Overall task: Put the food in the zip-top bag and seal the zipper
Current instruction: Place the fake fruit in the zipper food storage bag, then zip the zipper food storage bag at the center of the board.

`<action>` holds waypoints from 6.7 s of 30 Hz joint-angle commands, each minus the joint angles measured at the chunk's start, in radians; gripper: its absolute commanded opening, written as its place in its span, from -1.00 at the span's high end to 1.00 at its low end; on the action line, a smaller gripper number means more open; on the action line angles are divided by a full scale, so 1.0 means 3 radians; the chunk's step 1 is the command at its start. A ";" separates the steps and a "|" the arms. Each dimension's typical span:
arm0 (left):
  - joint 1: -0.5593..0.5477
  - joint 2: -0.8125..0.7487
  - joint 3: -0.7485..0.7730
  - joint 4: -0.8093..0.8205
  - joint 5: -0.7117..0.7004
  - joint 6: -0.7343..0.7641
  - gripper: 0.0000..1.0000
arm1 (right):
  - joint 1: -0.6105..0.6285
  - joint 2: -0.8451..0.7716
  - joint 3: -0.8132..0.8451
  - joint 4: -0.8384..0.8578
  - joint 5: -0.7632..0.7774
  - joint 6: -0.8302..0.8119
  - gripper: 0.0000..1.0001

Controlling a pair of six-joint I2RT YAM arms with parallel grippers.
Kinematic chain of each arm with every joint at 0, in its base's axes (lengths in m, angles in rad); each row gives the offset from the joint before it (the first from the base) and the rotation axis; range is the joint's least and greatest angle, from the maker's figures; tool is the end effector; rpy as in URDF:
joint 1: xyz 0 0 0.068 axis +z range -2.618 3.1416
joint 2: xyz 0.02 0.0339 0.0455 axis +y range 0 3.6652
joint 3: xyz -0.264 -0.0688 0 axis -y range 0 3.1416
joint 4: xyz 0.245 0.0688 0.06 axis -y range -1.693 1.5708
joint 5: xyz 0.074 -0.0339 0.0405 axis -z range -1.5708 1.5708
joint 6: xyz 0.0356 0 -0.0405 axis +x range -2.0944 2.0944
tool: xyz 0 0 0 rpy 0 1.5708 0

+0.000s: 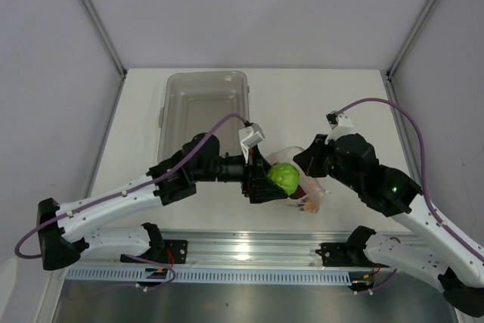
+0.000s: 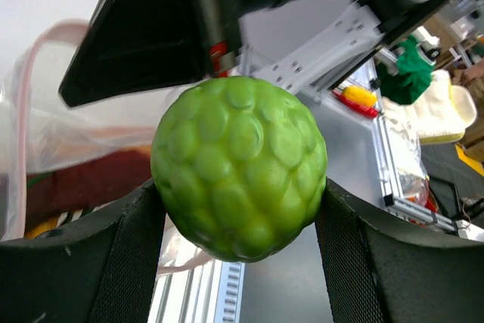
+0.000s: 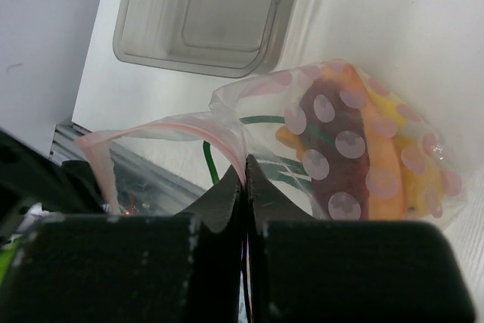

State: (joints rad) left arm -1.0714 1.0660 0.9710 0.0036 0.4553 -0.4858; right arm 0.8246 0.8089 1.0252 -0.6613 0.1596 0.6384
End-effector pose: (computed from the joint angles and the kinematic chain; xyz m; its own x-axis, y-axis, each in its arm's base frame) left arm 0.1048 -0.2247 0.3714 -0.5047 0.0495 -0.8619 0.8623 0.0778 -0.5005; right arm 0.1146 0.1156 0.3687 -0.6086 0.2083 -0.7656 -0.3298 0.8112 0.4829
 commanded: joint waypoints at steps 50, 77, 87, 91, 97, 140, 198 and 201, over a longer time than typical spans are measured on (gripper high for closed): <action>0.0319 0.0941 0.1411 -0.1883 -0.0782 0.1390 0.99 | -0.0013 -0.0150 0.0326 -0.0383 -0.0292 -0.0210 0.92; 0.0652 0.1447 0.2357 -0.2487 -0.0449 0.0822 0.99 | 0.0018 -0.0585 0.0198 -0.1032 -0.0844 -0.0604 0.05; 0.0687 0.1514 0.2423 -0.2507 -0.0393 0.0832 0.99 | 0.0074 -0.0580 0.0218 -0.1181 -0.1151 -0.0814 -0.05; 0.0692 0.1529 0.2424 -0.2518 -0.0388 0.0842 0.99 | 0.0105 -0.0600 0.0182 -0.1247 -0.1217 -0.0855 -0.07; 0.0698 0.1519 0.2408 -0.2523 -0.0382 0.0847 0.99 | 0.0120 -0.0615 0.0055 -0.1120 -0.1258 -0.0834 -0.05; 0.0754 -0.0495 0.1514 -0.2794 -0.0263 0.0571 0.99 | 0.0110 -0.0452 0.0766 -0.0741 -0.0328 -0.0579 1.00; -0.0146 0.0537 0.1151 -0.2329 -0.1083 0.1799 0.64 | -0.0187 0.0111 0.0449 0.0205 -0.1867 -0.0584 0.89; -0.0054 0.0486 0.1084 -0.2237 -0.0915 0.1650 0.99 | -0.0217 0.0111 0.0362 0.0230 -0.1851 -0.0635 0.50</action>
State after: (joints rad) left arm -1.1133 1.2350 1.3037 -0.6834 0.1612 0.0742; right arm 0.7689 0.8455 1.1465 -0.6720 -0.3691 0.4622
